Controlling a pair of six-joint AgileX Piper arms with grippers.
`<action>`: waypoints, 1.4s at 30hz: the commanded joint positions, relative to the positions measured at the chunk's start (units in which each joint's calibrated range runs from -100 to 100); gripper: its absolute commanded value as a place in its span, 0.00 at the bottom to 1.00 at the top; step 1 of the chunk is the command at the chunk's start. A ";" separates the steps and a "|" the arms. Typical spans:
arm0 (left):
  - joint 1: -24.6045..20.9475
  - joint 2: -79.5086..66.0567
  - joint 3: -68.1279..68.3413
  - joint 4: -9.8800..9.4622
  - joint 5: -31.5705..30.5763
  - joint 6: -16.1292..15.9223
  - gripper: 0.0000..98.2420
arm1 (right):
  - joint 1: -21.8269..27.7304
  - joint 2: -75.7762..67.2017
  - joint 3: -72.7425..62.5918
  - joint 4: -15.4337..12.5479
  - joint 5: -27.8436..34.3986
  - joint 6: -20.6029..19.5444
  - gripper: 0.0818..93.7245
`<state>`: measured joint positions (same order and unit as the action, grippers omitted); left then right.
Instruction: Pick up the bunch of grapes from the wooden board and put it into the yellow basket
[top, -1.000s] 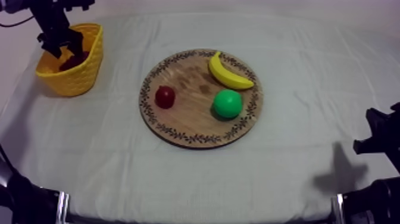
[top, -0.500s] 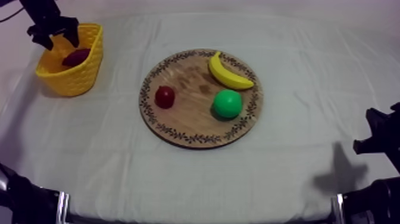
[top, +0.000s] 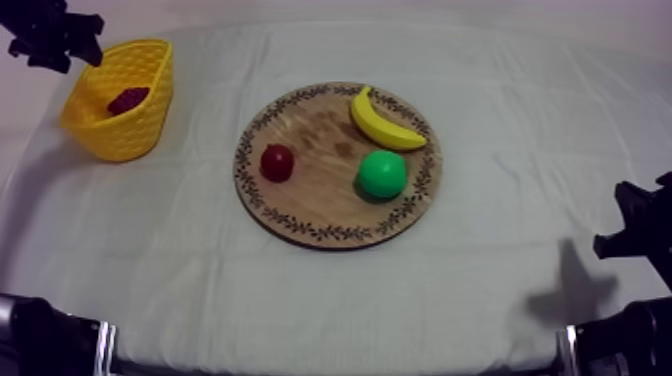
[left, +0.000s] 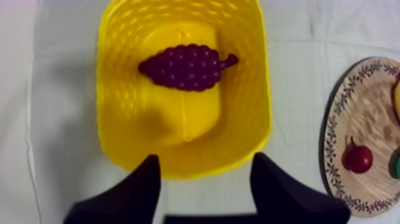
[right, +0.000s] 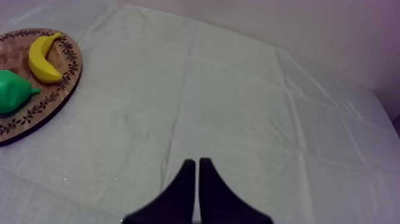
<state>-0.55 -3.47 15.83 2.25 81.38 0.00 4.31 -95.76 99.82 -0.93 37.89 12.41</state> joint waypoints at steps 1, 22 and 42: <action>0.01 -8.47 6.51 0.07 -2.24 -0.10 0.45 | -0.02 0.00 -0.04 -0.02 0.02 0.02 0.00; 2.57 -53.59 47.82 -0.17 -25.65 -2.90 0.02 | -0.02 0.00 -0.04 -0.02 0.02 0.02 0.00; 6.72 -83.26 75.87 -1.57 -35.75 -1.75 0.00 | -0.02 0.00 -0.04 -0.02 0.02 0.02 0.00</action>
<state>5.77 -84.74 90.88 0.62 45.85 -2.65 4.31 -95.76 99.82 -0.93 37.89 12.41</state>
